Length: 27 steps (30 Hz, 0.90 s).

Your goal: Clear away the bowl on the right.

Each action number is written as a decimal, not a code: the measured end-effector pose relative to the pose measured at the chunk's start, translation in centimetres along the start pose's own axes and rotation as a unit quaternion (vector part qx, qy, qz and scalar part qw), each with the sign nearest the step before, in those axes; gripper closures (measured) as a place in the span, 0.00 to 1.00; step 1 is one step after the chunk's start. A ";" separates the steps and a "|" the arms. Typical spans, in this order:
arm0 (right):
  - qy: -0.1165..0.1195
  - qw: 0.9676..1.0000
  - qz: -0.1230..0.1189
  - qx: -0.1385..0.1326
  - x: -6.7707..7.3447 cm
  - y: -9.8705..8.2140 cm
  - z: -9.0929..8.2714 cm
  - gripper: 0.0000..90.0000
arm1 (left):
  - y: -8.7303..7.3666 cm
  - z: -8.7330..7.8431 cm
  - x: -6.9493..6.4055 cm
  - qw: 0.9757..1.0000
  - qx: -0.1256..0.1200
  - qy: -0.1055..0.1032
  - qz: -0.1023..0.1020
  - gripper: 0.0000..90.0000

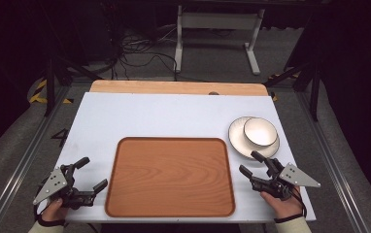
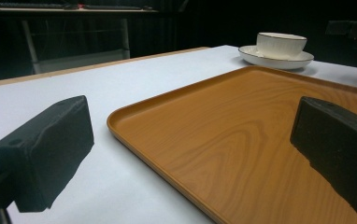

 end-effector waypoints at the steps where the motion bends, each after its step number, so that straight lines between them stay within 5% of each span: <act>1: 0.000 1.000 0.000 0.000 0.0 0.0 0.0 0.36 | 0.0 0.0 0.0 1.000 0.000 0.000 0.002 0.00; 13: -0.020 0.999 0.014 0.047 0.3 2.2 -0.1 0.38 | 0.0 0.1 0.0 1.000 0.006 0.001 0.006 0.00; 27: -0.032 0.999 -0.001 0.029 -0.4 4.3 0.1 0.34 | 0.0 0.1 0.0 1.000 0.006 -0.001 0.005 0.00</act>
Point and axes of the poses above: each handheld gripper's, and its own axes: z roughly forward along the jaws, y roughly out of its top, x roughly to its left, the point moved 9 cm from there along z, roughly forward along the jaws, and after that the axes turned 11 degrees about z, right-handed, at the moved point
